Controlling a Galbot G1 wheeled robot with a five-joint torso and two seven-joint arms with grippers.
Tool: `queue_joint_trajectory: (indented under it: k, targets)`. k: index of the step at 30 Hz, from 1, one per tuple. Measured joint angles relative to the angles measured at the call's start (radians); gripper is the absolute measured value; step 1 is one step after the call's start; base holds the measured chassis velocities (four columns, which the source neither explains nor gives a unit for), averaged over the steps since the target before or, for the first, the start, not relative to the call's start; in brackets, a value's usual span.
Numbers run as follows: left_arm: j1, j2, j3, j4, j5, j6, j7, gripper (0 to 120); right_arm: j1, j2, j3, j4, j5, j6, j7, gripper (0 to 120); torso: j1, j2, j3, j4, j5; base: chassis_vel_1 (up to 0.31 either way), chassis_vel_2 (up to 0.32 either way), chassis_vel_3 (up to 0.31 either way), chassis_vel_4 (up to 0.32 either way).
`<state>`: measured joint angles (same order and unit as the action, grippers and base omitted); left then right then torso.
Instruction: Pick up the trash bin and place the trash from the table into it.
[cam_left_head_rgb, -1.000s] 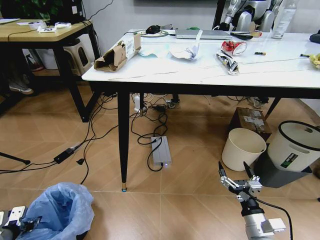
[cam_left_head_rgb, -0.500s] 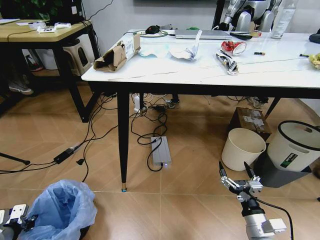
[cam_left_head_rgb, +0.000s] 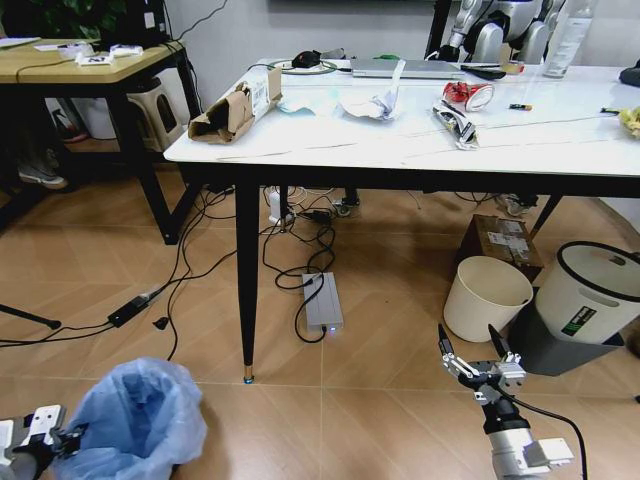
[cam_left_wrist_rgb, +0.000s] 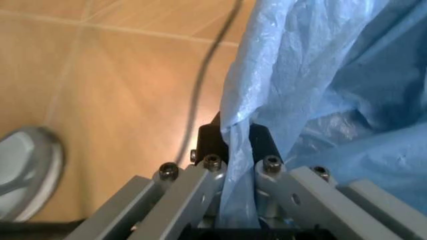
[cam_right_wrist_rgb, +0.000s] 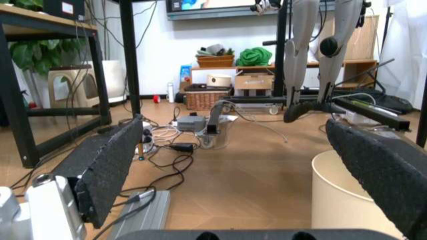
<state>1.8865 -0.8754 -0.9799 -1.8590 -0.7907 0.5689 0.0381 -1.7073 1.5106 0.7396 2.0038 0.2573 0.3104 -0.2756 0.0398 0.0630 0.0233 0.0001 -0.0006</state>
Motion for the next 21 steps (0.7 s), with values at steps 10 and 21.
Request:
queue_joint_trajectory:
  k: [10, 21]
  targets:
    - [0.049, -0.017, 0.022, -0.191, 0.004, -0.06, 0.054, 0, -0.011, 0.001, 0.009, 0.016, -0.004, -0.001, 0.0, 100, 0.0, 0.0, 0.0, -0.0002, 0.0006, 0.0, 0.0, 0.0, 0.0]
    - [0.094, -0.008, 0.051, -0.307, 0.011, -0.123, 0.05, 0, -0.014, 0.0, 0.014, 0.018, -0.012, -0.003, 0.001, 100, 0.0, 0.0, 0.0, 0.0, 0.0008, 0.0, 0.0, 0.0, 0.0]
